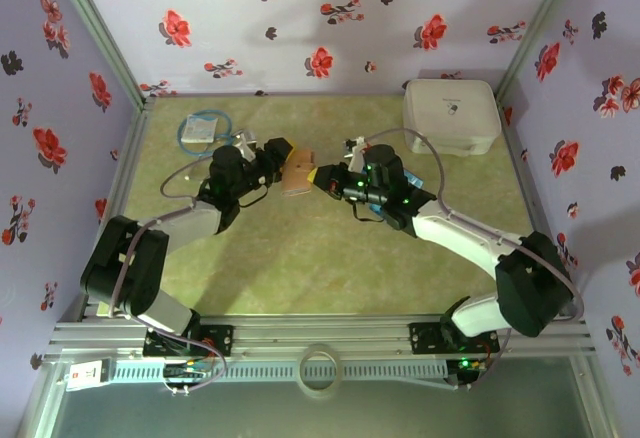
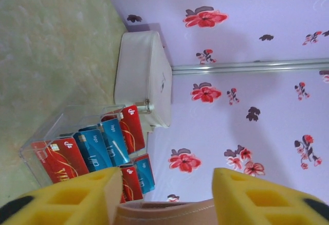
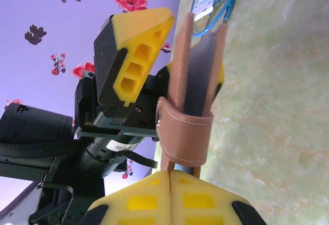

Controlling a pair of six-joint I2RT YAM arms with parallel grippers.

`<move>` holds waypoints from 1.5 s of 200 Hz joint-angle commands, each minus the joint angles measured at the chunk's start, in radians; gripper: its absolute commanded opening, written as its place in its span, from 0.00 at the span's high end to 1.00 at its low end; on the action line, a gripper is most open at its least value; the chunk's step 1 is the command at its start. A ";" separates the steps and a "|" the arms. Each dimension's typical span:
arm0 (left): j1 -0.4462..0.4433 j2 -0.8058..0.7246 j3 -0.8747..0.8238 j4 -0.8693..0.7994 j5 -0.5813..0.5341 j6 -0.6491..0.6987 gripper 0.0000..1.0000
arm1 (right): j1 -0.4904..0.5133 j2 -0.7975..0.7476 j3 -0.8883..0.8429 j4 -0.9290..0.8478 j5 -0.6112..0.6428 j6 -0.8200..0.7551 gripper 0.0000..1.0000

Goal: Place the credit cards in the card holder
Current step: Pass the card holder, then open the button on the card holder.

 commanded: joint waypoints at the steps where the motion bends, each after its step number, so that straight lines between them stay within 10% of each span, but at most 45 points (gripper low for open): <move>1: -0.005 0.006 -0.013 0.096 0.023 -0.018 0.58 | -0.014 0.019 -0.030 0.059 -0.001 0.018 1.00; 68: -0.004 0.021 -0.019 0.094 0.041 0.010 0.84 | -0.024 0.052 -0.039 0.078 -0.007 0.019 1.00; 97: -0.004 0.005 -0.015 0.020 0.052 0.108 0.91 | -0.034 -0.002 -0.023 -0.095 0.064 -0.084 0.59; 130: -0.004 -0.021 -0.008 -0.088 0.057 0.225 0.97 | -0.031 -0.017 0.056 -0.344 0.139 -0.250 0.38; 300: -0.025 -0.097 0.023 -0.314 -0.036 0.339 0.97 | 0.128 0.286 0.326 -0.463 0.300 -0.354 0.31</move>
